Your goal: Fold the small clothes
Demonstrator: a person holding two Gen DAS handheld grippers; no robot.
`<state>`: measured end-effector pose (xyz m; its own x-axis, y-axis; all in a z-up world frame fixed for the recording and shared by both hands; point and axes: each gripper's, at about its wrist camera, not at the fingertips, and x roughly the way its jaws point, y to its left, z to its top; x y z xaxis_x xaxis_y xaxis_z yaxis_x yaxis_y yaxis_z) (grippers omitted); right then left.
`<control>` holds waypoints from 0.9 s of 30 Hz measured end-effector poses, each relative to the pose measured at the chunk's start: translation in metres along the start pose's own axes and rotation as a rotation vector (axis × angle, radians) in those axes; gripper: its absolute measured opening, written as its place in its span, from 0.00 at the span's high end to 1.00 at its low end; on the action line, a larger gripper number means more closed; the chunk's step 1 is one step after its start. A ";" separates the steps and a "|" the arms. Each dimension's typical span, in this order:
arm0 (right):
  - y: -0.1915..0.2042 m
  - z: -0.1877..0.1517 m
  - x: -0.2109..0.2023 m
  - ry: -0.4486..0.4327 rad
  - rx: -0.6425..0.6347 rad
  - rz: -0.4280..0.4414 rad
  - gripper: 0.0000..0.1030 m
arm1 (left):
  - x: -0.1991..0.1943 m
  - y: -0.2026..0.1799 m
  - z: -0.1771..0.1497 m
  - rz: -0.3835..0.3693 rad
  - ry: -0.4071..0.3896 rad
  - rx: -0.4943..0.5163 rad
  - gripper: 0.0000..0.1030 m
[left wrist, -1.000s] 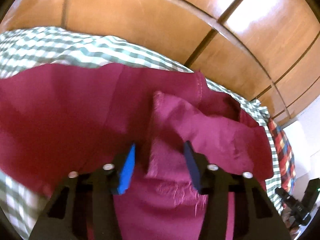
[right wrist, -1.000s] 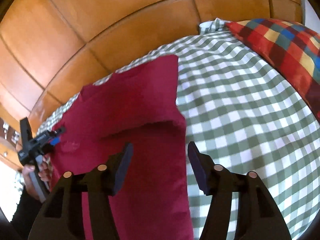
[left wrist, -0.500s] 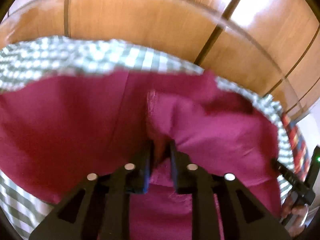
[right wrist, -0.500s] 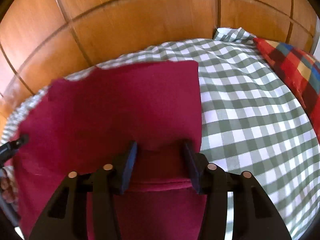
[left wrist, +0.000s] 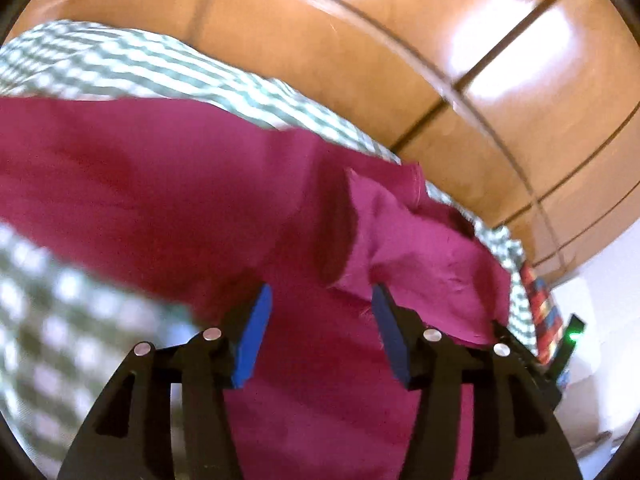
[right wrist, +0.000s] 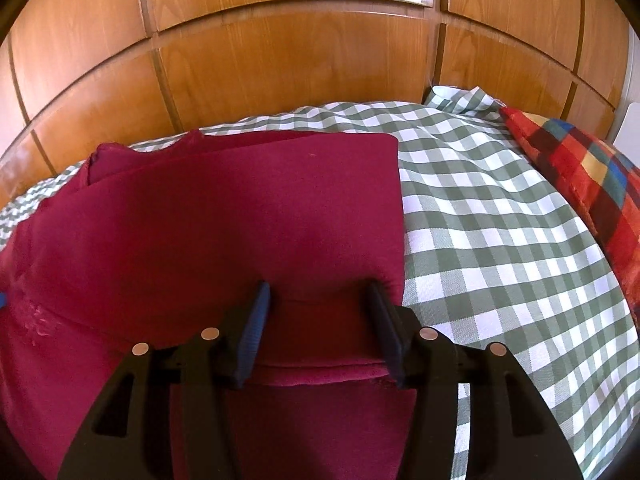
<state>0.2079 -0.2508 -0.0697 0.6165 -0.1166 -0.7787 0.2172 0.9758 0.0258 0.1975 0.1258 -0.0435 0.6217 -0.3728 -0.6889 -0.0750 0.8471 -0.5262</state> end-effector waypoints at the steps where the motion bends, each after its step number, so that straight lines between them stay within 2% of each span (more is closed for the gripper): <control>1: 0.001 0.000 0.000 0.000 -0.007 -0.008 0.49 | -0.010 0.009 -0.001 -0.009 -0.015 -0.020 0.49; 2: 0.002 0.000 0.000 0.001 -0.010 -0.013 0.49 | -0.026 0.024 -0.003 -0.019 -0.046 -0.055 0.49; 5: 0.003 0.000 0.000 -0.002 -0.012 -0.017 0.49 | -0.060 0.067 0.000 0.065 -0.126 -0.134 0.49; 9: 0.004 0.001 0.000 -0.004 -0.015 -0.024 0.49 | -0.109 0.149 0.008 0.177 -0.242 -0.333 0.48; 12: 0.006 0.000 -0.001 -0.007 -0.024 -0.039 0.48 | -0.135 0.205 0.014 0.248 -0.294 -0.466 0.48; 15: 0.008 0.000 -0.002 -0.009 -0.034 -0.058 0.46 | -0.147 0.250 0.019 0.233 -0.315 -0.598 0.47; 17: 0.010 0.000 -0.002 -0.010 -0.045 -0.076 0.45 | -0.149 0.272 0.027 0.203 -0.326 -0.643 0.47; 19: 0.011 -0.001 -0.002 -0.012 -0.052 -0.088 0.44 | -0.148 0.282 0.036 0.210 -0.332 -0.662 0.47; 20: 0.011 -0.001 -0.002 -0.012 -0.055 -0.101 0.42 | -0.146 0.285 0.040 0.211 -0.335 -0.669 0.47; 23: 0.002 -0.001 0.001 0.013 0.002 -0.183 0.08 | -0.139 0.301 0.055 0.229 -0.305 -0.694 0.47; 24: -0.003 -0.001 0.003 0.024 0.028 -0.156 0.08 | -0.136 0.304 0.061 0.234 -0.296 -0.696 0.48; 27: -0.023 -0.003 0.007 0.052 0.127 -0.058 0.07 | -0.134 0.312 0.071 0.286 -0.279 -0.683 0.72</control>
<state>0.2048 -0.2733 -0.0773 0.5609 -0.1595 -0.8124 0.3477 0.9359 0.0563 0.1457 0.4668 -0.0799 0.6716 0.0095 -0.7409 -0.6675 0.4418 -0.5994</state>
